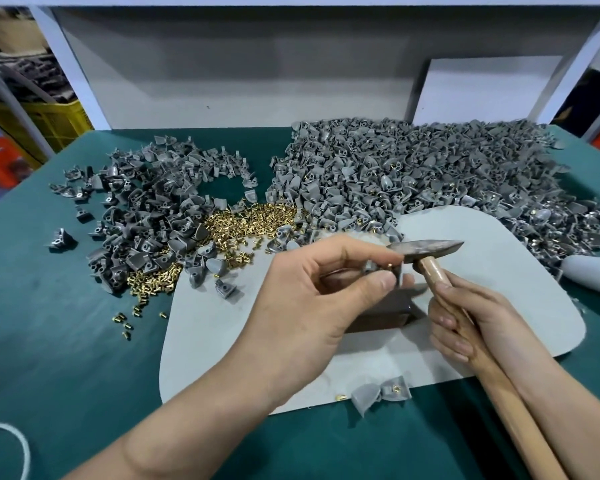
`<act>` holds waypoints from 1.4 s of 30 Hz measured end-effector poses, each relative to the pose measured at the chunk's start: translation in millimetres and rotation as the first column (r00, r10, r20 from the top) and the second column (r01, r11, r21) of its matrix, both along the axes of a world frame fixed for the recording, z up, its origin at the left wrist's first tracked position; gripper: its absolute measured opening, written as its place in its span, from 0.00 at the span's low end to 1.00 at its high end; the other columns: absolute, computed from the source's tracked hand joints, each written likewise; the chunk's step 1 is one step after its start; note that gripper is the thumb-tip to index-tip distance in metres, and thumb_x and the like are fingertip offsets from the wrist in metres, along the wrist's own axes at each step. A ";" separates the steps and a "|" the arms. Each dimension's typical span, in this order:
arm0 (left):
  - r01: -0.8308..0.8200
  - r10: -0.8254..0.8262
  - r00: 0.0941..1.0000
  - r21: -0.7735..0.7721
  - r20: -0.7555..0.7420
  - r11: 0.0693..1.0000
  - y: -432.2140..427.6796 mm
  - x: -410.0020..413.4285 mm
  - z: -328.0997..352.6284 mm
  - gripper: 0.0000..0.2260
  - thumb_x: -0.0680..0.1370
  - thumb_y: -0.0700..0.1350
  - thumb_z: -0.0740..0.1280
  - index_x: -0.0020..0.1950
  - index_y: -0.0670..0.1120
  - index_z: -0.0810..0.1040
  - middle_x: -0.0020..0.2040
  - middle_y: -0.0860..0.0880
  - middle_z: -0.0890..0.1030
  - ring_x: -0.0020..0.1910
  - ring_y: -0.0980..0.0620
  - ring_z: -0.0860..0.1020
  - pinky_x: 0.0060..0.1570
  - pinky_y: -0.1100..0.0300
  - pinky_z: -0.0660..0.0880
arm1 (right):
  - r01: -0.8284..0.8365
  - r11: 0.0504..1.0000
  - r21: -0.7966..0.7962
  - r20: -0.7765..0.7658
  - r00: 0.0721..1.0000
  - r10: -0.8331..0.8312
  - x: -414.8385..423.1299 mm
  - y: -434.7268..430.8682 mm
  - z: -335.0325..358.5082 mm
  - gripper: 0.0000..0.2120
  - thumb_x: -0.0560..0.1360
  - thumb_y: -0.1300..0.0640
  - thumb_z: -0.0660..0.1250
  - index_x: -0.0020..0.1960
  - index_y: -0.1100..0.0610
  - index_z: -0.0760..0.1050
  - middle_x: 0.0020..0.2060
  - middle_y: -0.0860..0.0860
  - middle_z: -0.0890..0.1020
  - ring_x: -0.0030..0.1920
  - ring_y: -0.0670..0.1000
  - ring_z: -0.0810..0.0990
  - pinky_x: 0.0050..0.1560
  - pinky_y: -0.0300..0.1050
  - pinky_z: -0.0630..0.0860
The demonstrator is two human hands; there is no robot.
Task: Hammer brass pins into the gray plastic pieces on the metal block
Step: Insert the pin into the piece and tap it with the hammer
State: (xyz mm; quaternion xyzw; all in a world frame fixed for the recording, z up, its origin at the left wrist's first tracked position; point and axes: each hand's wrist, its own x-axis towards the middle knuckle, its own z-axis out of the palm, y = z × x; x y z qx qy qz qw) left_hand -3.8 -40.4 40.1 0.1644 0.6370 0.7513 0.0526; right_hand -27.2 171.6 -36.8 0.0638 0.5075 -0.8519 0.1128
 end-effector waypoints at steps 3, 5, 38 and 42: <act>-0.004 0.000 0.998 -0.065 -0.063 0.998 0.4 -0.3 -5.0 0.07 0.73 0.33 0.70 0.46 0.43 0.83 0.42 0.49 0.86 0.44 0.56 0.84 0.45 0.69 0.77 | 0.003 1.000 0.005 0.014 1.000 -0.004 0.4 -0.6 0.2 0.05 0.70 0.61 0.63 0.45 0.60 0.71 0.24 0.54 0.64 0.14 0.46 0.60 0.16 0.33 0.60; -0.034 0.025 0.996 -0.105 -0.084 0.994 1.1 -4.9 -10.6 0.06 0.73 0.32 0.70 0.45 0.42 0.82 0.42 0.49 0.86 0.45 0.55 0.84 0.45 0.69 0.77 | 0.005 1.000 0.019 0.016 1.000 -0.005 0.5 -0.5 0.7 0.05 0.71 0.61 0.63 0.46 0.60 0.71 0.24 0.54 0.64 0.14 0.47 0.60 0.16 0.33 0.59; -0.421 0.136 0.843 -0.480 -0.521 0.770 -22.5 -34.9 -68.0 0.15 0.68 0.44 0.76 0.53 0.46 0.80 0.43 0.58 0.82 0.44 0.65 0.79 0.51 0.73 0.73 | 0.216 0.415 0.884 -0.323 0.923 0.207 36.5 -44.4 40.5 0.20 0.73 0.60 0.68 0.63 0.45 0.76 0.26 0.36 0.76 0.26 0.41 0.71 0.28 0.27 0.64; -0.475 0.154 0.799 -0.455 -0.581 0.753 -21.6 -38.1 -76.1 0.12 0.69 0.48 0.72 0.48 0.43 0.83 0.39 0.52 0.83 0.39 0.59 0.79 0.70 0.59 0.65 | 0.237 0.408 0.882 -0.351 0.907 0.234 43.8 -45.1 49.9 0.20 0.72 0.56 0.68 0.62 0.40 0.75 0.33 0.45 0.82 0.26 0.44 0.70 0.28 0.36 0.67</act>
